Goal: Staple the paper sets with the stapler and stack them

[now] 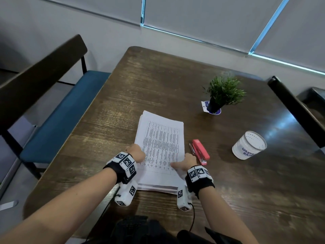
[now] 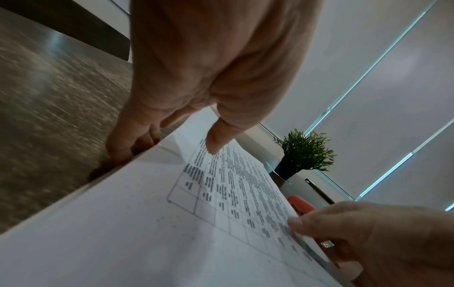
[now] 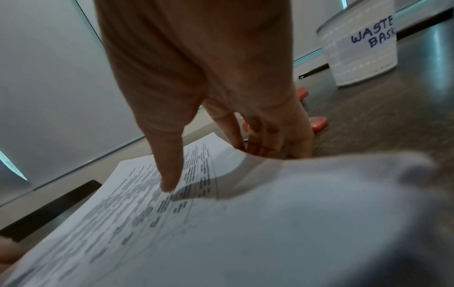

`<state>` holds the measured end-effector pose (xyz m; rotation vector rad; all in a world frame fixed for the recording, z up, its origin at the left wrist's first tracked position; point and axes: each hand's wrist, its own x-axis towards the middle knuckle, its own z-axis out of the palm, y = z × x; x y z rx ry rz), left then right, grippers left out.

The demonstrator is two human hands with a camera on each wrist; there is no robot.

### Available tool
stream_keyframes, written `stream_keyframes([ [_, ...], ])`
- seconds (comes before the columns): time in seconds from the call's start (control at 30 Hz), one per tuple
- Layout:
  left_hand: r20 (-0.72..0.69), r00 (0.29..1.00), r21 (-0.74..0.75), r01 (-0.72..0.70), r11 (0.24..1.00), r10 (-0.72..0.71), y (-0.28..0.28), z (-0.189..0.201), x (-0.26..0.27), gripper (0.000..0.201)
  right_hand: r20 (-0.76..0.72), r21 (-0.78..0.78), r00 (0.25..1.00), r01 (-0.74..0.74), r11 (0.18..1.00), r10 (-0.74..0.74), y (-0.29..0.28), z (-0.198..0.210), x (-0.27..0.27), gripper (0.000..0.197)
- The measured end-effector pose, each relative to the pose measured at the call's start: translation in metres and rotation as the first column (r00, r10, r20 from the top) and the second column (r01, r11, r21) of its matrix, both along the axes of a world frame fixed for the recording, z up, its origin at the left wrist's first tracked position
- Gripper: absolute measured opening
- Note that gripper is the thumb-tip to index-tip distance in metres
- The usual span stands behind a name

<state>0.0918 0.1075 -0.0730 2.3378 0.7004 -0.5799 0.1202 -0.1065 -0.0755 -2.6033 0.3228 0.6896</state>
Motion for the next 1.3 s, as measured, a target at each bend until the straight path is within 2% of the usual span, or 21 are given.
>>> stream_keyframes([
  [0.1,-0.017,1.000,0.041,0.027,0.999,-0.026,0.000,-0.002,-0.001,0.035,0.035,-0.028,0.999,-0.031,0.999,0.032,0.006,-0.006,-0.010,0.088],
  [0.13,-0.025,0.999,0.058,0.029,0.998,-0.027,0.000,-0.003,-0.002,0.041,0.030,0.007,0.999,-0.035,0.999,0.035,0.006,-0.006,-0.011,0.083],
  [0.2,-0.033,0.999,0.070,0.004,0.998,-0.002,-0.001,-0.004,-0.005,0.057,0.066,0.104,0.997,-0.038,0.994,0.031,-0.001,-0.004,-0.006,0.057],
  [0.27,-0.027,0.999,0.059,-0.027,0.998,0.029,-0.004,-0.004,-0.008,0.070,0.224,0.141,0.974,-0.005,0.990,-0.027,-0.011,0.005,0.001,0.031],
  [0.33,0.027,0.999,0.058,-0.041,0.997,0.039,-0.008,-0.006,-0.012,0.079,0.432,0.051,0.895,0.098,0.994,-0.110,-0.023,0.011,0.009,0.028],
  [0.4,0.119,0.993,0.117,-0.005,0.993,-0.009,-0.014,-0.010,-0.021,0.074,0.504,-0.049,0.855,0.174,0.983,-0.126,-0.034,0.015,0.014,0.032],
  [0.5,0.192,0.967,0.260,0.117,0.958,-0.170,-0.021,-0.017,-0.031,0.049,0.398,-0.078,0.916,0.085,0.993,-0.047,-0.052,0.006,0.021,0.046],
  [0.57,0.200,0.954,0.286,0.161,0.944,-0.223,-0.023,-0.017,-0.034,0.043,0.361,-0.094,0.932,-0.012,0.995,0.045,-0.062,-0.001,0.022,0.055],
  [0.7,0.169,0.961,0.306,0.161,0.938,-0.221,-0.028,-0.012,-0.035,0.047,0.379,-0.065,0.922,-0.063,0.996,0.083,-0.066,-0.007,0.010,0.057],
  [0.9,0.105,0.962,0.285,0.215,0.934,-0.253,-0.049,-0.013,-0.034,0.041,0.368,0.006,0.923,-0.120,0.993,0.110,-0.069,-0.018,-0.013,0.059],
  [1.03,0.032,0.949,0.331,0.286,0.899,-0.313,-0.065,-0.025,-0.036,0.060,0.407,-0.050,0.897,-0.168,0.984,0.174,-0.081,-0.018,-0.016,0.069],
  [1.17,-0.035,0.951,0.369,0.299,0.880,-0.309,-0.071,-0.021,-0.039,0.062,0.263,-0.072,0.905,-0.328,0.942,0.335,-0.096,-0.021,-0.015,0.069],
  [1.3,-0.135,0.951,0.316,0.306,0.898,-0.277,-0.079,0.002,-0.023,0.057,0.190,-0.074,0.893,-0.401,0.913,0.408,-0.109,-0.011,-0.005,0.070],
])
